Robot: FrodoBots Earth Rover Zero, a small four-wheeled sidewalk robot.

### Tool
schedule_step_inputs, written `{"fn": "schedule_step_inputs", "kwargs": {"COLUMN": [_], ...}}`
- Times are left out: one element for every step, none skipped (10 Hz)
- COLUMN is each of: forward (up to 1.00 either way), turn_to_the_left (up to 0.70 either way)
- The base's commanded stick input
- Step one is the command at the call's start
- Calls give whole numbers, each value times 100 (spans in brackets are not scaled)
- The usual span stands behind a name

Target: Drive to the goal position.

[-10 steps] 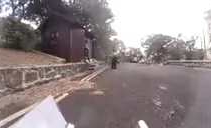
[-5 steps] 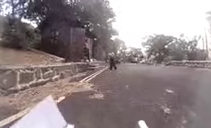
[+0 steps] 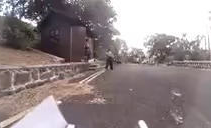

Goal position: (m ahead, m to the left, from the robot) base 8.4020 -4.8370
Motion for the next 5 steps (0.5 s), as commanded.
{"fn": "schedule_step_inputs", "kwargs": {"forward": [45,45,45,45,45], "turn_to_the_left": [0,0,0,0,0]}}
